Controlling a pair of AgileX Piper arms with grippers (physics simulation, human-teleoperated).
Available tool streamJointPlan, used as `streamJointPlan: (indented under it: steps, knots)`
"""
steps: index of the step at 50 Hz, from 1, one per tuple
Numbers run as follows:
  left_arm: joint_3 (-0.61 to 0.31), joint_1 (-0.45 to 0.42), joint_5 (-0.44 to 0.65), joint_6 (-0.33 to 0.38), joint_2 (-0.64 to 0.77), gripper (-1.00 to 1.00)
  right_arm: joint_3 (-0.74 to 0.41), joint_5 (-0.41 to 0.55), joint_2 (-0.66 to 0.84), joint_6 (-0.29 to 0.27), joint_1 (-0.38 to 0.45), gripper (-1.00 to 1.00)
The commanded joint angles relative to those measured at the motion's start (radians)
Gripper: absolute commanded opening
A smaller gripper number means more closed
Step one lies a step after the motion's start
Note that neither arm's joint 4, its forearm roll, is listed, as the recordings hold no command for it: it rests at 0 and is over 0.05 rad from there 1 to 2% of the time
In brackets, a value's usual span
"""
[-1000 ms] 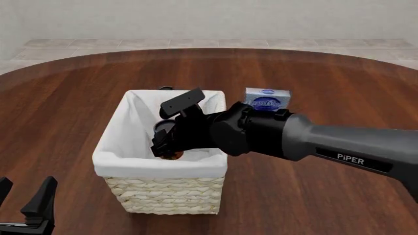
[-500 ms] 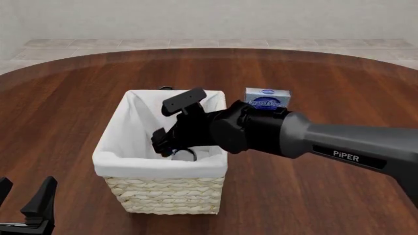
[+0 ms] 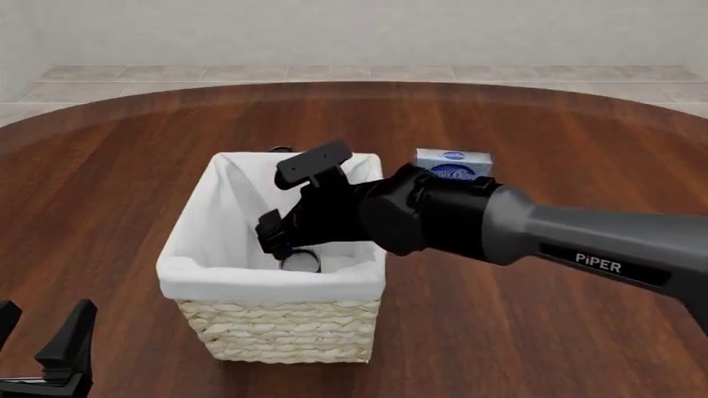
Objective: Pick up the alphabet soup and put it in the basket.
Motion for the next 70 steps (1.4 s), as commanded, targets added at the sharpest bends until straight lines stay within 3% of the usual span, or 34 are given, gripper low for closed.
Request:
streamJointPlan:
  steps: [1,34,70]
  knots:
    - [0.000,-0.001,-0.001,-0.001,0.000,1.00,-0.003,0.005,-0.019,-0.004,0.002,1.00]
    - [0.000,-0.002,0.000,0.003,0.000,1.00,0.009,0.019,-0.153,-0.008,0.036,1.00]
    - [0.000,-0.025,-0.009,0.023,0.000,1.00,0.126,-0.023,-0.326,-0.031,0.089,1.00]
